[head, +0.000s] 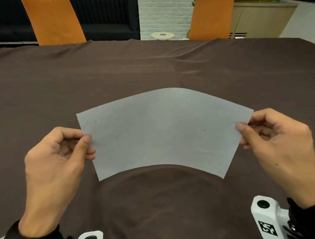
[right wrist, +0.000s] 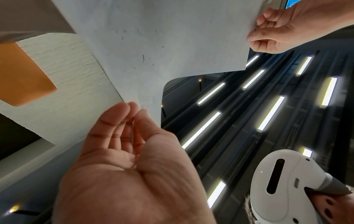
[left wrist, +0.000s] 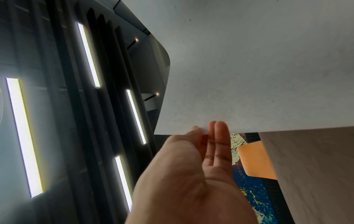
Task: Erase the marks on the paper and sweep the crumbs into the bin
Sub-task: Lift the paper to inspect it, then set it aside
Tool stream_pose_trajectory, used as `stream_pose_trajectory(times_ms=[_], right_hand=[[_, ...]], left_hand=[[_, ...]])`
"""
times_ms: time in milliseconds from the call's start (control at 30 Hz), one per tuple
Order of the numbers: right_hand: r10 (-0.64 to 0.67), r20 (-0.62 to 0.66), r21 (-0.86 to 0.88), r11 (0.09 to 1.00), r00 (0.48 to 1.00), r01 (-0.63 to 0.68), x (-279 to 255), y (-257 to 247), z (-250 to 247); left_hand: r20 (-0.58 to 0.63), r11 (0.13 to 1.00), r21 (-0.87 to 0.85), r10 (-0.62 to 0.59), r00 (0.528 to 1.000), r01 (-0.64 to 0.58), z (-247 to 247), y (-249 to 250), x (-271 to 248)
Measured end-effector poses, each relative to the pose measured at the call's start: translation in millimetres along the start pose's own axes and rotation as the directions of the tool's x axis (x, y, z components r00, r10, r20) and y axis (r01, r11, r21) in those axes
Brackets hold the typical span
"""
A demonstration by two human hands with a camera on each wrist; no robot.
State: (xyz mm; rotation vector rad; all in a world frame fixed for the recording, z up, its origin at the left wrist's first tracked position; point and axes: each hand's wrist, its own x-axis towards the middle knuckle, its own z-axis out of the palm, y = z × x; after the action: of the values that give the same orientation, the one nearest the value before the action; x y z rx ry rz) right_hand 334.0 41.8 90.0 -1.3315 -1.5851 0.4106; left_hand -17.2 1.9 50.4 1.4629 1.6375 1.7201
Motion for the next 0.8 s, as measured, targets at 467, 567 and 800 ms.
stream_pose_trajectory(times_ms=[467,567,800], right_hand=[[-0.018,-0.02,0.044,0.999,1.0,0.018,0,2,12],[-0.019,-0.004,0.036,0.999,1.0,0.019,3,2,12],[0.004,0.017,0.007,1.0,1.0,-0.004,6,5,16]], left_hand=[[-0.007,0.999,0.04,0.005,1.0,-0.004,8,-6,5],[0.019,0.998,0.059,-0.013,1.0,0.012,6,-13,10],[0.019,0.997,0.07,-0.027,0.999,0.026,6,-22,14]])
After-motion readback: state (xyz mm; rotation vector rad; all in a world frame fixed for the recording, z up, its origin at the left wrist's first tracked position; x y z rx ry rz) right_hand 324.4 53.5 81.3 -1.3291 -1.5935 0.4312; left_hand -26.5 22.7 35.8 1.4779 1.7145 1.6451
